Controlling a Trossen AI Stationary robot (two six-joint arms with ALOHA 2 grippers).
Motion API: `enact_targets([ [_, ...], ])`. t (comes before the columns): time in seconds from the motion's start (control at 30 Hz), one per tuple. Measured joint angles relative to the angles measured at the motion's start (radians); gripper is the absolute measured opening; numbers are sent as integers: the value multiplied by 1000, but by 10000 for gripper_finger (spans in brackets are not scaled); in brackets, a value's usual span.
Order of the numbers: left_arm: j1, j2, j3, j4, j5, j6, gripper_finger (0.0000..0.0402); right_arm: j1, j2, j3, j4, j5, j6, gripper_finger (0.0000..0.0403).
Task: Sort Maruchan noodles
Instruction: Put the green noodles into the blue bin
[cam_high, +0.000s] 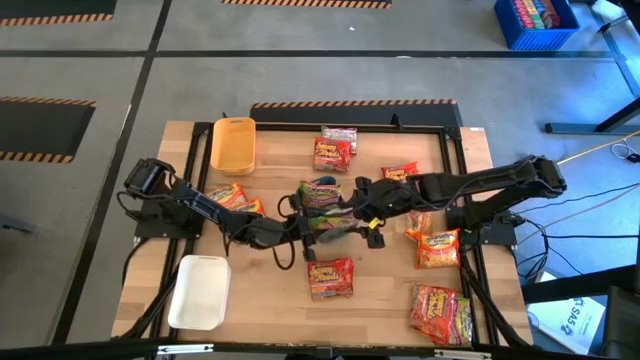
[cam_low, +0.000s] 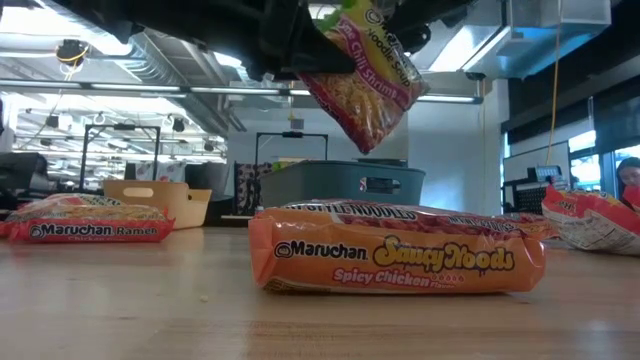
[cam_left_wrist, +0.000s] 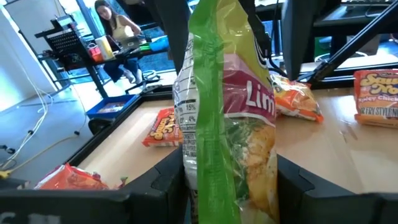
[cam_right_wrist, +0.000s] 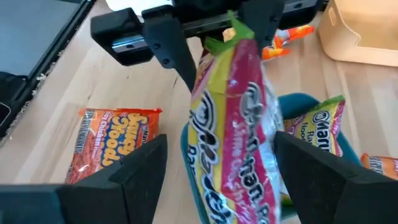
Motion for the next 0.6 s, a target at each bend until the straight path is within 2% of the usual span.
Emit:
enact_targets([
  [0.23,0,0,1,32,15,2,149,0,72,-1,13,41,-8,275],
  [0.6,-1,0,1,29,19,3,148,0,71,-1,51,52,-29,275],
])
